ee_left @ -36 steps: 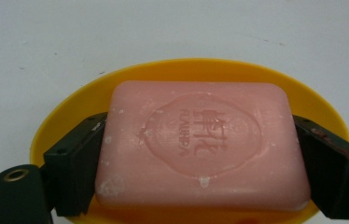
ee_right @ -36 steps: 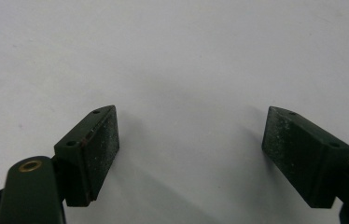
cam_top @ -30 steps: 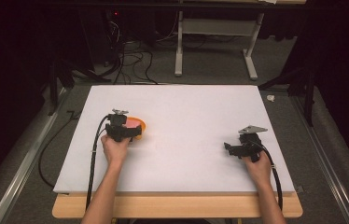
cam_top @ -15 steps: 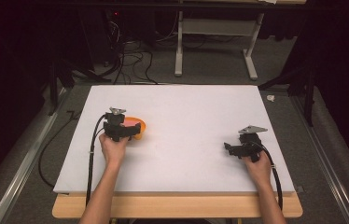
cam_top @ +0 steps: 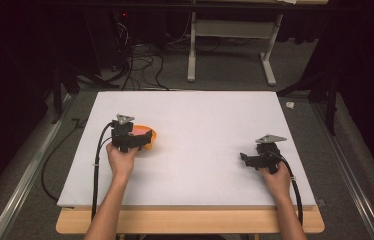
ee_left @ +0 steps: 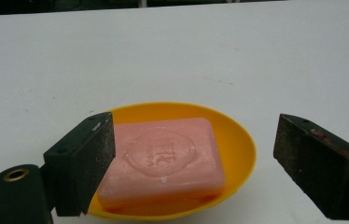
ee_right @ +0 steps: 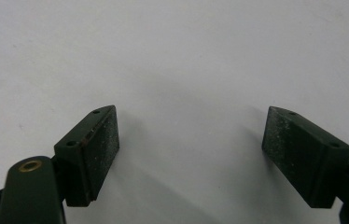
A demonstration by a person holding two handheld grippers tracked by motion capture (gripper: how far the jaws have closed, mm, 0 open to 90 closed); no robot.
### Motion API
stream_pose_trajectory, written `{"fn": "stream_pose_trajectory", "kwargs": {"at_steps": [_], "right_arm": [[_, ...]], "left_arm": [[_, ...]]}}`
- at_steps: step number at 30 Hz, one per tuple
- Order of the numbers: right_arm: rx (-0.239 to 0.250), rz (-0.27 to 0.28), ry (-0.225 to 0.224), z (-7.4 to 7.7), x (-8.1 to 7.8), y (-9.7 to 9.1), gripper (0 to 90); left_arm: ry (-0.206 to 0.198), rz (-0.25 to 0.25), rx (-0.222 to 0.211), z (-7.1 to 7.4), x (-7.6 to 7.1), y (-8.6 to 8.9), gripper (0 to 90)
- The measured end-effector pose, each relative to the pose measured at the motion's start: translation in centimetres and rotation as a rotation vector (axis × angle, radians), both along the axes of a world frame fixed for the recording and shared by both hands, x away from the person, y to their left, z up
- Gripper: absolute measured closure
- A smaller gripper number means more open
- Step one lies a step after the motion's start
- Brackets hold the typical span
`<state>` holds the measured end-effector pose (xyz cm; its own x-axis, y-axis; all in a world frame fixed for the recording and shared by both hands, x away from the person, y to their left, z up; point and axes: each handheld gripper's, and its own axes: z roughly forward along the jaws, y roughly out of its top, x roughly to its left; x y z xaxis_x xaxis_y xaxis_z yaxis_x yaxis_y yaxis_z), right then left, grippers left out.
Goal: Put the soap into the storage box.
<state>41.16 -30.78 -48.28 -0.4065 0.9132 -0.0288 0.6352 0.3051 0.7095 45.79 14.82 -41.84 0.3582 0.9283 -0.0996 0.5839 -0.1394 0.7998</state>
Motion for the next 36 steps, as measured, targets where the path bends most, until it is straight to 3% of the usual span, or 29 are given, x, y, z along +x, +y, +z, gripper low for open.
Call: {"fn": "stream_pose_trajectory", "kwargs": {"at_steps": [12,36], "right_arm": [[0.000,0.000,0.000,0.0,0.0,0.0,19.6],[-0.001,0.000,0.000,0.0,0.0,0.0,19.6]], "left_arm": [[-0.046,-0.051,-0.016,0.9,-1.3,-0.7,14.9],[-0.055,-0.180,-0.019,1.1,-3.5,-2.6,15.2]]}}
